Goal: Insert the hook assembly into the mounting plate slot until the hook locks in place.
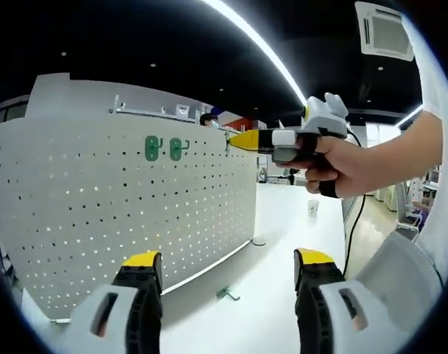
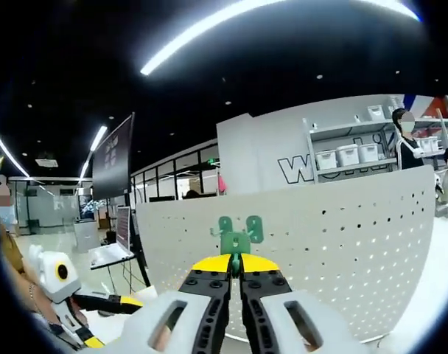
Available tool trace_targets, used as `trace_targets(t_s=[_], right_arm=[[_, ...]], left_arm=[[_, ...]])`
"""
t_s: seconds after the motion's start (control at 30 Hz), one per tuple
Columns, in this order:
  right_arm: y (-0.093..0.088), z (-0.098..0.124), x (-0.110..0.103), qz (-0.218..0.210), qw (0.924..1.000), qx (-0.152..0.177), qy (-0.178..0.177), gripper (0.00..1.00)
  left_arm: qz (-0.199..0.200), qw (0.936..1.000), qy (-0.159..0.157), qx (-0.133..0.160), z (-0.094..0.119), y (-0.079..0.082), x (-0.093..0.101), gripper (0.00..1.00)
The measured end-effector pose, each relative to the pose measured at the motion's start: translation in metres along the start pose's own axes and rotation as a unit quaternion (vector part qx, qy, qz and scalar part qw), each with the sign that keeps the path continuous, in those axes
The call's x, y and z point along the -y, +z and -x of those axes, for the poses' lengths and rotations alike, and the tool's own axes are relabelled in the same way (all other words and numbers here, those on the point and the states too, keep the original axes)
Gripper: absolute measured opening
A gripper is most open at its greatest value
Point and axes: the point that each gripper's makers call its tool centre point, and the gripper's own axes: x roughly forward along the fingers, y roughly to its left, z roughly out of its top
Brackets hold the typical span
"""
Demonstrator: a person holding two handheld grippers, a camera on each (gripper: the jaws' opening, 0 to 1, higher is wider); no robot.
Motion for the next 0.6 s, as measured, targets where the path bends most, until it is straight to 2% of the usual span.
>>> trace_targets(t_s=[0.33, 0.6], right_arm=[[0.009, -0.009, 0.015, 0.008, 0.9998, 0.008, -0.017, 0.01], [0.017, -0.016, 0.026, 0.019, 0.9994, 0.012, -0.027, 0.01]], left_arm=[[-0.008, 0.9996, 0.001, -0.028, 0.013, -0.020, -0.004, 0.75], [-0.005, 0.9993, 0.004, -0.037, 0.021, -0.027, -0.006, 0.74]])
